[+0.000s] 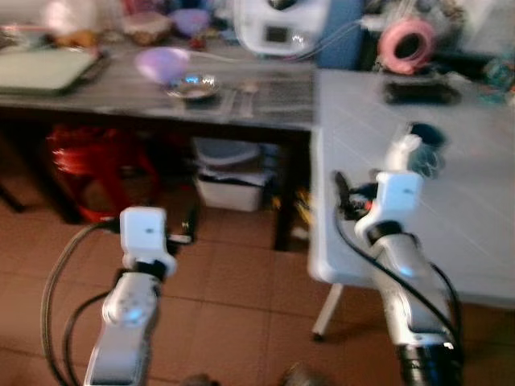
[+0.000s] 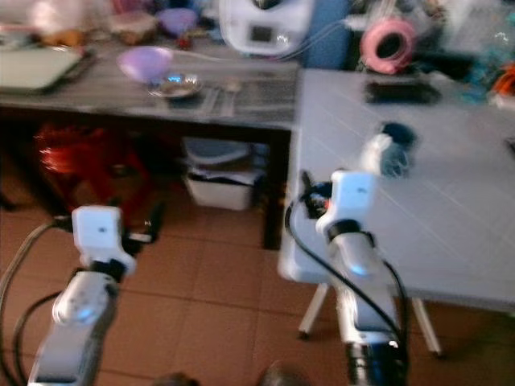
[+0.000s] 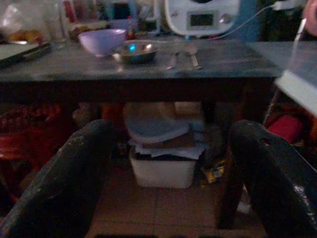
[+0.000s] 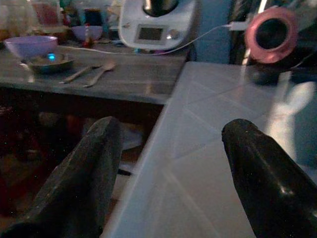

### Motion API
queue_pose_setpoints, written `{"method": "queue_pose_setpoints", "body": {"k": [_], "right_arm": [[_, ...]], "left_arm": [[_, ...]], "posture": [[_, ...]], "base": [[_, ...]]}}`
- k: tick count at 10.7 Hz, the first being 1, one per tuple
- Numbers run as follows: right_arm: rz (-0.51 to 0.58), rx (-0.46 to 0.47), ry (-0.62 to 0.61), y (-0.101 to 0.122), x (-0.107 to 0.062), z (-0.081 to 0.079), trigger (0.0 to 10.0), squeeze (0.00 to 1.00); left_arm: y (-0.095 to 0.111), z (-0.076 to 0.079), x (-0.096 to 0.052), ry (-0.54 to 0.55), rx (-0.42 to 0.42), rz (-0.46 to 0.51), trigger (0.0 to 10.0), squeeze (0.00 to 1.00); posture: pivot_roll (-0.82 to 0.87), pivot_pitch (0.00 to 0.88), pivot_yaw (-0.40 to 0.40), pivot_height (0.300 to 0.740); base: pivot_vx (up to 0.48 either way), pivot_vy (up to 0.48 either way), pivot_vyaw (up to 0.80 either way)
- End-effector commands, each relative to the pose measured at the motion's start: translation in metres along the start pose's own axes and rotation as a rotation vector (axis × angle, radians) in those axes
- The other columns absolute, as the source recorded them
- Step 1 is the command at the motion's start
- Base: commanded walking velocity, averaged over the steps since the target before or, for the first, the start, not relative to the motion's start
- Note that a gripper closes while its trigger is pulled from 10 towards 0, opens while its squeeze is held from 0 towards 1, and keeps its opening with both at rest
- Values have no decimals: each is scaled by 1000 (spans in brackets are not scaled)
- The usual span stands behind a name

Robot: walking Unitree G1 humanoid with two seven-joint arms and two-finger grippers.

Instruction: Setting the table

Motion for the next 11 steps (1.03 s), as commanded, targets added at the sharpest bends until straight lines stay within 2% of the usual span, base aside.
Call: {"method": "queue_pose_setpoints", "body": {"k": [1,6,7,11], "right_arm": [[5,-2,-10,3,1,6,10000,0],[21,19,-5,7,9,1,10000,0],[24,23,-6,8,11,1,10000,0],[35,20,-5,15,29,-4,10000,0]], "left_arm": [[3,5,1,-22,-7,10,10000,0],[5,6,-2,-43,11,11,10000,0],[4,5,-2,-37,3,3,10000,0],[2,-1,-7,2,10,-17,10000,0]], "posture": [[-2,2,27,740],[10,16,36,740],[11,19,38,740],[32,47,42,740]], "base": [[240,-412,0],[323,-351,0],[334,0,0],[0,0,0]]}}
Point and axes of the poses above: a point about 5 cm out from each wrist's last joint towards the gripper, its own x axis pointing out of the wrist towards the gripper, its own y axis along the axis of the wrist's last joint, z = x × y, the point moved 3 cm from there along x, pointing out of the wrist towards the gripper, and after that the axes turned 5 degrees about -x, right-handed, at the moved point
